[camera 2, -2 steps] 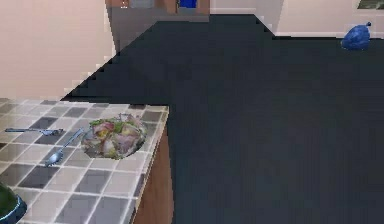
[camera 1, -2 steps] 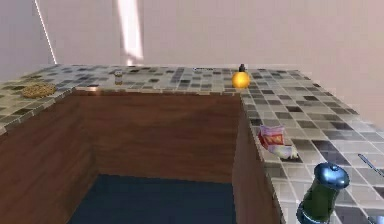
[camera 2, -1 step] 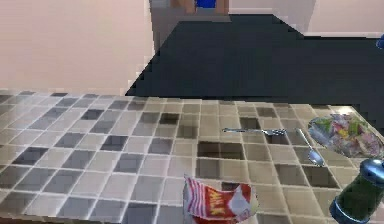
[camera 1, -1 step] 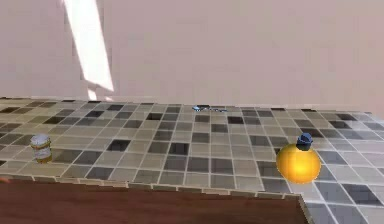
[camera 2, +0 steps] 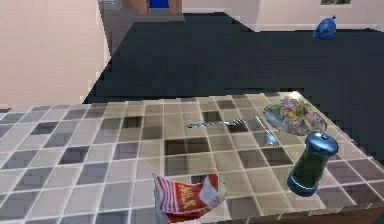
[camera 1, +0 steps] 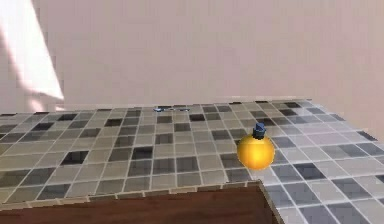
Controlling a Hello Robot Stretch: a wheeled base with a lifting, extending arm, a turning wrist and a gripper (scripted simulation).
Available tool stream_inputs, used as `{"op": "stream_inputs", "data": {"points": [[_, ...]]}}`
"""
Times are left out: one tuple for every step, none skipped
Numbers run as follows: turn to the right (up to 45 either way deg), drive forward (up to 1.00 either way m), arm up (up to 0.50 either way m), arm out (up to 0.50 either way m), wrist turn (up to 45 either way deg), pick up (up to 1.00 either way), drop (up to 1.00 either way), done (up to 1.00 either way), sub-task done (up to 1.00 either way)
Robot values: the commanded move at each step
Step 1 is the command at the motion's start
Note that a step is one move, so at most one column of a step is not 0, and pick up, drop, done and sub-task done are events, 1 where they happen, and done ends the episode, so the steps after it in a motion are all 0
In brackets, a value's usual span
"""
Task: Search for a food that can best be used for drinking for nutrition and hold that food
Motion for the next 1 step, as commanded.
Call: {"op": "stream_inputs", "data": {"points": [[0.0, 0.0, 0.5, 0.0, 0.0, 0.0, 0.0, 0.0, 0.0]]}}
